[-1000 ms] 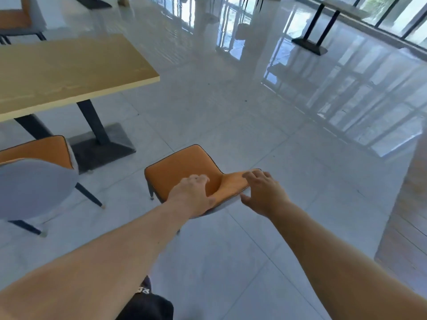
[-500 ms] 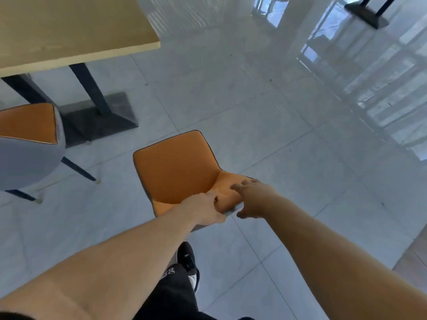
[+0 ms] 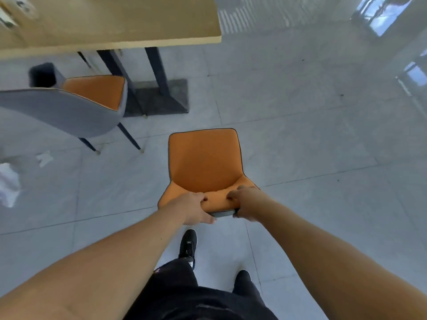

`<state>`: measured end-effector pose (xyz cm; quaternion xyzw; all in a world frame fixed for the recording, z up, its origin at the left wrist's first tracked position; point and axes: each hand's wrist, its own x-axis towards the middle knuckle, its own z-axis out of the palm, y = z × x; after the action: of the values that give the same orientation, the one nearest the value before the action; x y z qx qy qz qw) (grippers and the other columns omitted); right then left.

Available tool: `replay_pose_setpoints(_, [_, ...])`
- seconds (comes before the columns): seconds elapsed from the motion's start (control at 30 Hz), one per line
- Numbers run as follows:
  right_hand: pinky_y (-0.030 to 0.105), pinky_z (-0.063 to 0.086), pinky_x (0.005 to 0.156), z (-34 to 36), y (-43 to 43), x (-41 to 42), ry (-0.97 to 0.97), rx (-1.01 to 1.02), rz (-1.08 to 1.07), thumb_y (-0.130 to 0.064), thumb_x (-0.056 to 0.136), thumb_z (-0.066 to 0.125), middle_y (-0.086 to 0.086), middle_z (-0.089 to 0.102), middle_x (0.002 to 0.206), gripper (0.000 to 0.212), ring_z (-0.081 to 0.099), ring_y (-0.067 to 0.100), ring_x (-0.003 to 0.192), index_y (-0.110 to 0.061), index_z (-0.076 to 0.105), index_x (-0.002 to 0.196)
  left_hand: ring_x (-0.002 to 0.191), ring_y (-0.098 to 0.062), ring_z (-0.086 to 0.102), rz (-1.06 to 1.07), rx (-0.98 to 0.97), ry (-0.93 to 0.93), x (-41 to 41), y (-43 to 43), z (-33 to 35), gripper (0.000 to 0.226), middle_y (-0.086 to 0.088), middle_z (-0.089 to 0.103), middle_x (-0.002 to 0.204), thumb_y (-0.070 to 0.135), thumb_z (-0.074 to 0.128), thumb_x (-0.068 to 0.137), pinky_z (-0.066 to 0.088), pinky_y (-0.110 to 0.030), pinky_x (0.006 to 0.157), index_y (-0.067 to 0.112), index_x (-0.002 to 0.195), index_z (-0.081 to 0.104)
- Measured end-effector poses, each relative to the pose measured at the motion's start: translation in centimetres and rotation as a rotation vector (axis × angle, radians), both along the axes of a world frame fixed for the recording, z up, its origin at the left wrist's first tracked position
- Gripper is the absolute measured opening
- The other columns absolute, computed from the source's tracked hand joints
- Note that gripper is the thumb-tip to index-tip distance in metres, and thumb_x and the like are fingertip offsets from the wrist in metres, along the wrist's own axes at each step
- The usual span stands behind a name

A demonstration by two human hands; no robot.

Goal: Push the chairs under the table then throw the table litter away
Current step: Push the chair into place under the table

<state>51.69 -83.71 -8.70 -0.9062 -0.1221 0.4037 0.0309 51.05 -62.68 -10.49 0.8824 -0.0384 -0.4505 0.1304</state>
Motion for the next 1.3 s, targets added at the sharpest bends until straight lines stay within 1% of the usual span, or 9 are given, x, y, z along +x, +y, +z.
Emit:
replay_pose_setpoints(0.1, [0.044,0.049,0.102,-0.3,0.6,1.7,-0.001,0.011,0.064,-0.040,0.091,0.075,0.005,0.052,0.138,0.061,0.053,0.031,0.122,-0.034,0.049,0.147,0.121,-0.024,0.054,0.025,0.071,-0.197,-0.9,0.6,0.2,0.086,0.009,0.059,0.138,0.089,0.057,0.068,0.043,-0.044,0.089,0.046,0.142,0.046])
replay_pose_setpoints(0.17, [0.044,0.049,0.102,-0.4,1.3,3.3,-0.029,0.043,0.059,-0.039,0.092,0.074,0.005,0.053,0.137,0.056,0.054,0.030,0.119,-0.033,0.052,0.143,0.125,-0.024,0.052,0.055,0.110,-0.309,-0.2,1.0,0.3,0.083,0.009,0.059,0.139,0.088,0.055,0.071,0.040,-0.053,0.100,0.046,0.141,0.049])
replay_pose_setpoints(0.23, [0.044,0.051,0.100,-0.5,2.3,5.5,-0.072,0.081,0.050,-0.039,0.091,0.072,0.003,0.056,0.133,0.048,0.055,0.028,0.117,-0.033,0.056,0.136,0.134,-0.024,0.045,0.147,0.116,-0.340,1.4,2.1,0.2,0.080,0.010,0.054,0.144,0.085,0.056,0.074,0.033,-0.065,0.108,0.045,0.143,0.047])
replay_pose_setpoints(0.3, [0.043,0.051,0.098,-0.4,3.8,8.0,-0.099,0.119,0.037,-0.040,0.090,0.072,0.001,0.057,0.132,0.045,0.054,0.027,0.116,-0.032,0.058,0.133,0.142,-0.025,0.035,0.230,0.089,-0.336,3.7,3.6,0.1,0.080,0.008,0.045,0.151,0.080,0.059,0.079,0.031,-0.070,0.111,0.043,0.148,0.043])
replay_pose_setpoints(0.53, [0.042,0.049,0.101,-0.5,11.6,19.1,-0.127,0.131,0.036,-0.043,0.092,0.070,0.001,0.056,0.133,0.050,0.053,0.028,0.120,-0.034,0.055,0.139,0.144,-0.024,0.031,0.260,-0.032,-0.364,15.5,12.9,-0.2,0.076,0.004,0.042,0.156,0.066,0.064,0.088,0.040,-0.051,0.114,0.035,0.152,0.042])
replay_pose_setpoints(0.7, [0.037,0.049,0.098,-0.5,15.4,27.3,-0.153,0.162,0.002,-0.038,0.094,0.070,0.002,0.053,0.133,0.052,0.055,0.027,0.115,-0.030,0.053,0.142,0.139,-0.018,0.041,0.271,-0.082,-0.414,23.6,18.0,0.0,0.066,0.008,0.046,0.153,0.054,0.068,0.092,0.044,-0.041,0.109,0.034,0.151,0.045])
replay_pose_setpoints(1.1, [0.046,0.049,0.101,-1.0,20.4,43.4,-0.241,0.177,0.041,-0.042,0.093,0.070,0.001,0.057,0.124,0.041,0.054,0.029,0.114,-0.032,0.056,0.130,0.125,-0.016,0.053,0.301,-0.016,-0.395,39.2,23.1,1.6,0.059,0.010,0.055,0.143,0.054,0.066,0.090,0.051,-0.038,0.097,0.037,0.144,0.050])
replay_pose_setpoints(1.2, [0.053,0.048,0.102,-0.2,21.7,46.0,-0.151,0.063,0.033,-0.034,0.093,0.069,0.004,0.054,0.129,0.046,0.052,0.031,0.118,-0.030,0.050,0.135,0.123,-0.018,0.054,0.301,-0.022,-0.375,41.8,23.7,2.3,0.054,0.007,0.057,0.140,0.053,0.065,0.091,0.051,-0.038,0.097,0.034,0.141,0.054])
replay_pose_setpoints(1.3, [0.071,0.036,0.108,0.3,22.9,46.5,-0.013,-0.171,0.081,-0.027,0.086,0.073,0.005,0.049,0.136,0.062,0.040,0.036,0.133,-0.029,0.042,0.140,0.116,-0.021,0.056,0.302,-0.009,-0.312,43.4,24.6,2.8,0.047,0.001,0.058,0.137,0.048,0.061,0.091,0.050,-0.037,0.090,0.031,0.135,0.058])
